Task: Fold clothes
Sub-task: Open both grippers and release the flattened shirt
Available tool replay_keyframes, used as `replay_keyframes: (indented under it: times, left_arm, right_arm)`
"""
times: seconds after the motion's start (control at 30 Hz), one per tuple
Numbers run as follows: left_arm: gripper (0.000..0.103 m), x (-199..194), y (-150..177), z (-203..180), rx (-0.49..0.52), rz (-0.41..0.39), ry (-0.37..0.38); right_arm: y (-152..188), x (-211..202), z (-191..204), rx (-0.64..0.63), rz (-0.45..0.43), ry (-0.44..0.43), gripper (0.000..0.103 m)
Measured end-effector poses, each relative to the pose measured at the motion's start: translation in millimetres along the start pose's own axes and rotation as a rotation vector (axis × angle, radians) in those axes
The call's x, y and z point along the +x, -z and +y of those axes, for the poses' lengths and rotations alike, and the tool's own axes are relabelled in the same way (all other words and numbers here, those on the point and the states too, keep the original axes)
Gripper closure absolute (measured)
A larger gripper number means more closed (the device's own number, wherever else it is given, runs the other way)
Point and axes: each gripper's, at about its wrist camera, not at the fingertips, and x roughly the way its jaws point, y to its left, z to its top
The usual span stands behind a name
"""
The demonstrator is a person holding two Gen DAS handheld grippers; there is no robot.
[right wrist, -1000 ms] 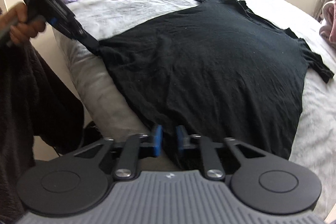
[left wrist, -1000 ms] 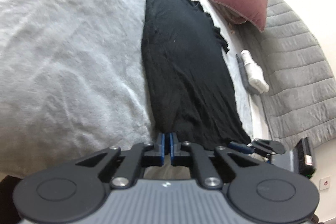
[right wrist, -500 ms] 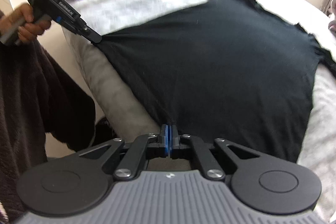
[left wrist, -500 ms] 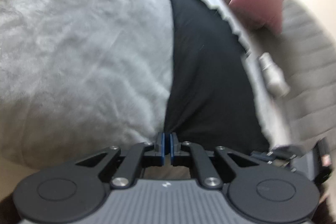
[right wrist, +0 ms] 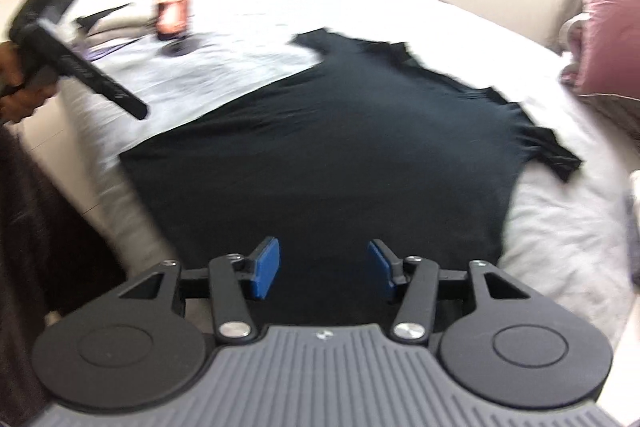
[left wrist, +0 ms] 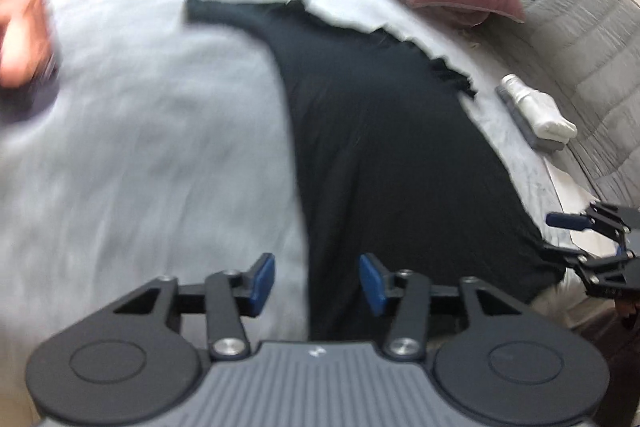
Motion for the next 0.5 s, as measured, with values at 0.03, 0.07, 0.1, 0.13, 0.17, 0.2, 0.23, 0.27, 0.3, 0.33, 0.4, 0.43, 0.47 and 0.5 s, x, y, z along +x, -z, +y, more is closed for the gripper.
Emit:
replay_keyframes:
  times: [0.03, 0.07, 0.1, 0.13, 0.17, 0.2, 0.23, 0.27, 0.3, 0.33, 0.4, 0.43, 0.47, 0.5]
  left_arm:
    - [0.041, 5.4, -5.2, -9.2, 0.039, -0.027, 0.017]
    - [0.041, 11.2, -10.2, -18.5, 0.077, -0.052, 0.033]
    - [0.039, 19.4, -13.4, -28.4, 0.113, -0.071, 0.050]
    - [0.033, 29.3, -16.5, -36.6, 0.140, -0.084, 0.066]
    - [0.032, 40.0, -19.2, -41.7, 0.160, -0.095, 0.082]
    - [0.032, 50.2, -20.6, -44.0, 0.171, -0.103, 0.099]
    - [0.032, 60.8, -21.9, -46.1, 0.181, -0.110, 0.114]
    - [0.032, 73.1, -22.4, -47.0, 0.184, -0.107, 0.123]
    - [0.032, 84.9, -22.4, -47.5, 0.186, -0.103, 0.129]
    - [0.032, 94.0, -19.5, -45.7, 0.180, -0.093, 0.116]
    - [0.033, 104.2, -11.9, -38.2, 0.176, -0.075, 0.108]
    - [0.032, 105.4, -7.3, -35.1, 0.184, -0.077, 0.115]
    - [0.032, 105.7, -3.0, -32.6, 0.195, -0.075, 0.122]
    - [0.032, 101.3, -0.4, -33.3, 0.225, -0.058, 0.127]
  right_arm:
    - [-1.4, 7.6, -1.8, 0.011, -0.010, 0.022, 0.049]
    - [-2.8, 15.6, -3.5, 0.022, -0.020, 0.044, 0.048]
    - [-3.3, 25.6, -4.9, 0.031, -0.019, 0.058, 0.047]
    - [-3.7, 35.8, -6.2, 0.041, -0.017, 0.071, 0.047]
    - [-4.1, 46.0, -7.6, 0.051, -0.015, 0.084, 0.047]
    - [-2.7, 53.5, -10.9, 0.065, -0.008, 0.091, 0.047]
    - [-1.0, 60.8, -14.3, 0.081, -0.001, 0.098, 0.047]
    - [0.6, 68.1, -17.7, 0.096, 0.006, 0.104, 0.047]
    - [2.2, 75.4, -21.1, 0.111, 0.013, 0.110, 0.046]
    - [7.6, 75.1, -24.6, 0.126, 0.008, 0.107, 0.045]
    - [19.1, 73.3, -31.6, 0.156, -0.005, 0.098, 0.032]
    - [24.8, 72.4, -35.1, 0.171, -0.011, 0.094, 0.031]
    - [25.2, 69.0, -38.1, 0.159, 0.003, 0.082, 0.029]
    - [25.1, 65.3, -41.1, 0.146, 0.018, 0.070, 0.029]
